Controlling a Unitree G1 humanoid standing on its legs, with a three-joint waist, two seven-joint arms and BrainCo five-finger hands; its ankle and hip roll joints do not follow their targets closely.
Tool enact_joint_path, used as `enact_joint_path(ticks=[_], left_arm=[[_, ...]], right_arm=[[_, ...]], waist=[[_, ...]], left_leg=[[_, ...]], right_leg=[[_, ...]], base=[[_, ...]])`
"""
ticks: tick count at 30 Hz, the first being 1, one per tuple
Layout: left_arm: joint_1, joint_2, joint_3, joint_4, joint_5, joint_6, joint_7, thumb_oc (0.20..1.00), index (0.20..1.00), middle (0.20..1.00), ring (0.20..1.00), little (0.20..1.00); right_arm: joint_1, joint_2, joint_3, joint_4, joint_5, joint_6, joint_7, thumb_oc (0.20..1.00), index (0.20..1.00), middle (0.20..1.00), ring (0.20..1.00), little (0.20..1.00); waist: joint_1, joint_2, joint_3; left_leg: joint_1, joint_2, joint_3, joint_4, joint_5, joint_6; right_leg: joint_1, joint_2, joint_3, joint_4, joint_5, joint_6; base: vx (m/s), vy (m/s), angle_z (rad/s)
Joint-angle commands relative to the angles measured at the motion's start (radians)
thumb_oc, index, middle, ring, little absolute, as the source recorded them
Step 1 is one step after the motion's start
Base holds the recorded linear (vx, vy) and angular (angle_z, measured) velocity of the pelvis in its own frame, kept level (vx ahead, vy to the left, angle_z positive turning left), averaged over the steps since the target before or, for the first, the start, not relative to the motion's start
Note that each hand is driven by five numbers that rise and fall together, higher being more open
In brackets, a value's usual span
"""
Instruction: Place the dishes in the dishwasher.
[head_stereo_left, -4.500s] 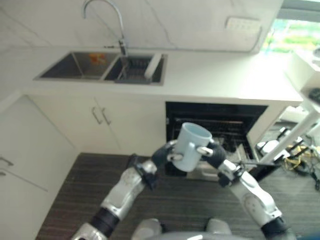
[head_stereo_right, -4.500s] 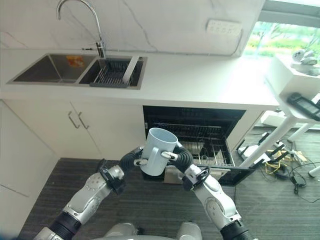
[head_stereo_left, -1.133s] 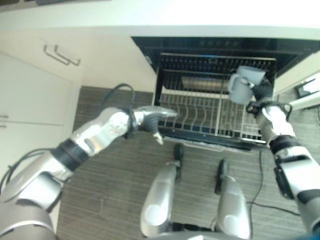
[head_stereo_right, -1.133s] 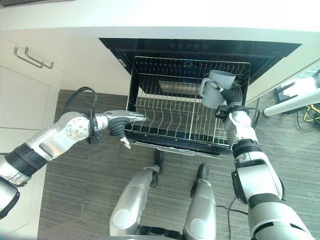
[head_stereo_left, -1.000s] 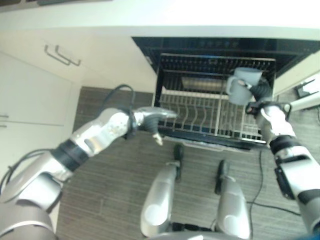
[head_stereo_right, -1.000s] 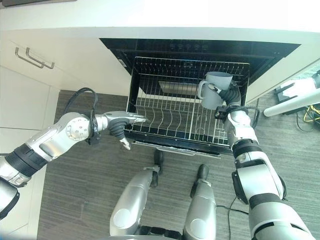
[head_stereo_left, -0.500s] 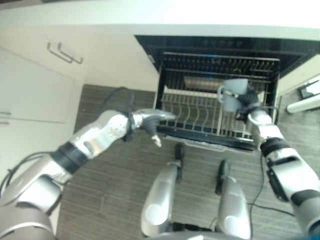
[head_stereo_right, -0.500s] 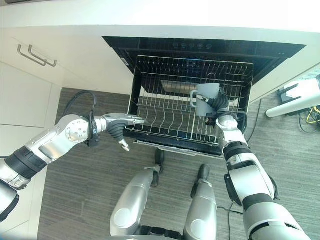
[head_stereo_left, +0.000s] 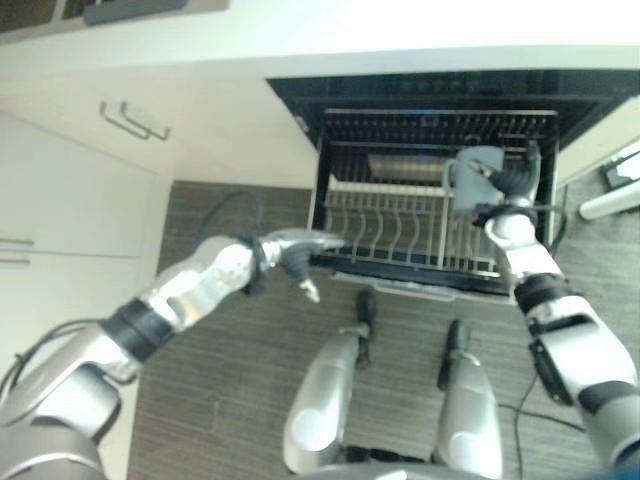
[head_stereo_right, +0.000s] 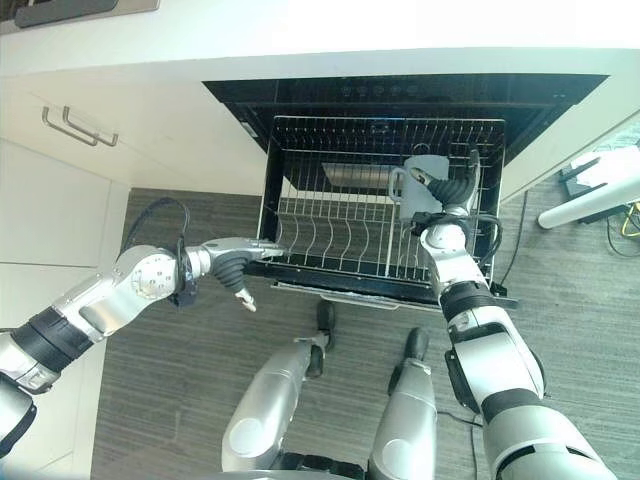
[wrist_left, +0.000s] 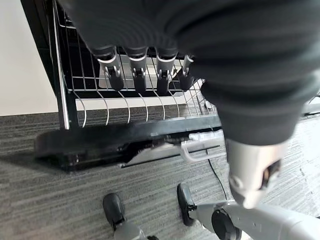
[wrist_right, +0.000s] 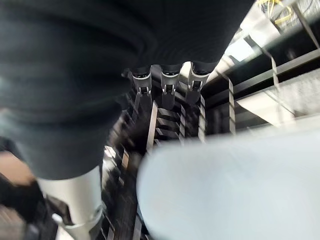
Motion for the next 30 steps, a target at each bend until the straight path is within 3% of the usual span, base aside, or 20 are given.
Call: enact_joint_path(ticks=[1,3,8,11,16,17,20,23,26,28,30], left_arm=[[0.016,-0.085,0.043,-0.059,0.025,-0.026,0.057,1.000,1.000,1.000,1.000,1.000],[0.037,-0.091,0.045,-0.061,0.022,-0.024,0.073,1.000,1.000,1.000,1.000,1.000],[0.078,-0.104,0.045,-0.066,0.027,-0.022,0.098,1.000,1.000,1.000,1.000,1.000],[0.100,-0.103,0.050,-0.074,0.034,-0.014,0.101,1.000,1.000,1.000,1.000,1.000],[0.158,-0.105,0.080,-0.085,0.088,0.025,0.112,1.000,1.000,1.000,1.000,1.000],[0.185,-0.111,0.090,-0.085,0.127,0.064,0.101,1.000,1.000,1.000,1.000,1.000],[0.255,-0.123,0.118,-0.066,0.146,0.100,0.122,1.000,1.000,1.000,1.000,1.000],[0.352,-0.160,0.172,-0.051,0.119,0.150,0.202,1.000,1.000,1.000,1.000,1.000],[0.442,-0.228,0.230,-0.017,0.013,0.204,0.359,1.000,1.000,1.000,1.000,1.000],[0.507,-0.265,0.291,0.022,-0.158,0.125,0.553,1.000,1.000,1.000,1.000,1.000],[0.582,-0.300,0.380,0.030,-0.294,-0.026,0.630,1.000,1.000,1.000,1.000,1.000]], right_arm=[[0.001,-0.074,-0.059,-0.099,-0.105,-0.103,-0.134,1.000,1.000,1.000,1.000,1.000],[0.036,-0.071,-0.058,-0.147,-0.137,-0.107,-0.191,1.000,1.000,1.000,1.000,1.000],[0.099,-0.057,-0.066,-0.200,-0.109,-0.176,-0.213,1.000,1.000,1.000,1.000,1.000],[0.131,-0.044,-0.069,-0.249,-0.032,-0.241,-0.134,1.000,1.000,1.000,1.000,1.000],[0.262,0.003,-0.038,-0.435,0.068,-0.293,-0.053,1.000,1.000,1.000,1.000,1.000],[0.334,0.019,-0.039,-0.509,0.194,-0.319,0.047,1.000,1.000,1.000,1.000,1.000],[0.468,0.024,-0.039,-0.671,0.262,-0.365,0.195,1.000,1.000,1.000,1.000,1.000],[0.593,0.030,-0.036,-0.813,0.308,-0.396,0.324,1.000,1.000,1.000,1.000,1.000],[0.676,0.013,-0.049,-0.923,0.360,-0.387,0.472,1.000,1.000,1.000,1.000,1.000],[0.719,0.002,-0.060,-0.978,0.386,-0.386,0.583,1.000,1.000,1.000,1.000,1.000],[0.756,0.013,-0.079,-1.016,0.392,-0.362,0.686,1.000,1.000,1.000,1.000,1.000]], waist=[[-0.005,0.115,0.004],[-0.019,0.124,0.004],[-0.037,0.140,0.003],[-0.044,0.140,0.003],[-0.069,0.114,0.003],[-0.083,0.100,-0.006],[-0.105,0.074,-0.038],[-0.122,0.036,-0.085],[-0.133,-0.009,-0.144],[-0.127,-0.044,-0.198],[-0.111,-0.071,-0.237]], left_leg=[[0.024,0.010,-0.022,0.009,-0.079,-0.017],[0.030,0.011,-0.019,0.009,-0.083,-0.016],[0.041,0.013,-0.012,0.009,-0.088,-0.016],[0.050,0.015,-0.009,0.009,-0.091,-0.017],[0.083,0.025,0.002,0.009,-0.102,-0.017],[0.101,0.030,0.009,0.009,-0.109,-0.016],[0.134,0.042,0.017,0.009,-0.119,-0.015],[0.177,0.055,0.032,0.009,-0.135,-0.017],[0.240,0.058,0.046,0.009,-0.161,-0.015],[0.293,0.049,0.046,0.009,-0.179,-0.003],[0.333,0.034,0.032,0.009,-0.196,0.013]], right_leg=[[0.001,-0.016,-0.062,-0.016,0.056,-0.019],[0.002,-0.014,-0.052,-0.017,0.053,-0.018],[0.005,-0.018,-0.038,-0.016,0.047,-0.020],[0.012,-0.018,-0.035,-0.018,0.046,-0.020],[0.039,-0.014,-0.031,-0.027,0.045,-0.020],[0.053,-0.012,-0.029,-0.029,0.039,-0.020],[0.080,-0.005,-0.027,-0.029,0.027,-0.019],[0.126,-0.001,-0.036,-0.029,-0.001,-0.011],[0.185,-0.001,-0.042,-0.029,-0.034,-0.011],[0.224,-0.002,-0.038,-0.029,-0.037,-0.017],[0.257,-0.004,-0.031,-0.029,-0.033,-0.012]], base=[[0.02,0.083,-0.05],[0.02,0.097,-0.12],[0.01,0.075,-0.10],[0.00,0.026,-0.01],[0.01,0.009,-0.04],[0.05,0.028,-0.01],[0.07,0.024,-0.14],[0.06,0.024,-0.15],[0.09,0.073,-0.13],[0.10,0.121,-0.13],[0.07,0.081,-0.18]])
